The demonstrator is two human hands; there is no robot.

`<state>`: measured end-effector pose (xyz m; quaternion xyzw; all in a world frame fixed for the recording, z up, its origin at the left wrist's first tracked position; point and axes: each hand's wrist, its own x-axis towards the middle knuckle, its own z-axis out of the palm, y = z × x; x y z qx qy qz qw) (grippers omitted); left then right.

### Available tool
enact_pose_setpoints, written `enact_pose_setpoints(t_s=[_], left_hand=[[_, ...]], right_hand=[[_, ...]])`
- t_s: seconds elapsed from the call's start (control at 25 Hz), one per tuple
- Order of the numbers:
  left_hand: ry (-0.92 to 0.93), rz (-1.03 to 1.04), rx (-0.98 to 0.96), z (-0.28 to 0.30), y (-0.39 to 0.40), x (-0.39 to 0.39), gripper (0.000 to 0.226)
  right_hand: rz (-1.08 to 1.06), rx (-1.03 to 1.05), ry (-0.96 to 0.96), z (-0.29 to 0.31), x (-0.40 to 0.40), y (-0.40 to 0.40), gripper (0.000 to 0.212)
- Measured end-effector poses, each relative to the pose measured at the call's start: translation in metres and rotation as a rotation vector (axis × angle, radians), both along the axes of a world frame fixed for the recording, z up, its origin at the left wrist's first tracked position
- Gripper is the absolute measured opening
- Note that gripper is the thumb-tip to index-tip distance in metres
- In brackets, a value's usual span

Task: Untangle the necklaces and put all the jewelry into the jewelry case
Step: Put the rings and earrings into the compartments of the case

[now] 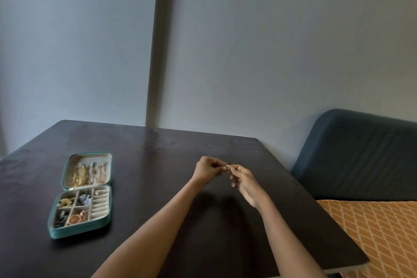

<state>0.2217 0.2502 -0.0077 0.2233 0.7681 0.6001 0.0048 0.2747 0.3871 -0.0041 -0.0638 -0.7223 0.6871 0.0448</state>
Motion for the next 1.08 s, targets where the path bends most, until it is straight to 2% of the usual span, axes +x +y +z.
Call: enact_pose_setpoints(t_s=[0.12, 0.32, 0.48, 0.56, 0.68, 0.76, 0.84, 0.96, 1.08], left_hand=[[0.041, 0.054, -0.029, 0.008, -0.039, 0.006, 0.011], [0.146, 0.133, -0.18, 0.019, -0.12, 0.017, 0.01], [0.216, 0.254, -0.173, 0.025, -0.196, 0.029, 0.01], [0.239, 0.256, -0.197, 0.026, -0.233, 0.035, 0.008], [0.163, 0.178, -0.267, 0.023, -0.281, 0.038, 0.006], [0.124, 0.131, -0.375, 0.02, -0.302, 0.039, 0.01], [0.133, 0.169, -0.564, 0.018, -0.31, 0.038, 0.021], [0.179, 0.262, -0.926, 0.021, -0.304, 0.042, 0.04], [0.146, 0.269, -1.049, 0.025, -0.295, 0.039, 0.048]], right_hand=[[0.015, -0.046, 0.064, 0.003, 0.003, -0.029, 0.014], [0.103, 0.235, 0.214, 0.021, 0.001, -0.096, 0.02], [0.223, 0.248, 0.222, 0.034, 0.0, -0.166, 0.023], [0.282, 0.266, 0.217, 0.034, 0.001, -0.199, 0.024], [0.364, 0.394, 0.242, 0.028, 0.001, -0.235, 0.024], [0.411, 0.596, 0.305, 0.021, 0.002, -0.248, 0.022], [0.427, 0.784, 0.373, 0.015, 0.004, -0.253, 0.022], [0.466, 0.942, 0.435, 0.011, 0.008, -0.261, 0.023], [0.472, 1.016, 0.46, 0.008, 0.01, -0.266, 0.024]])
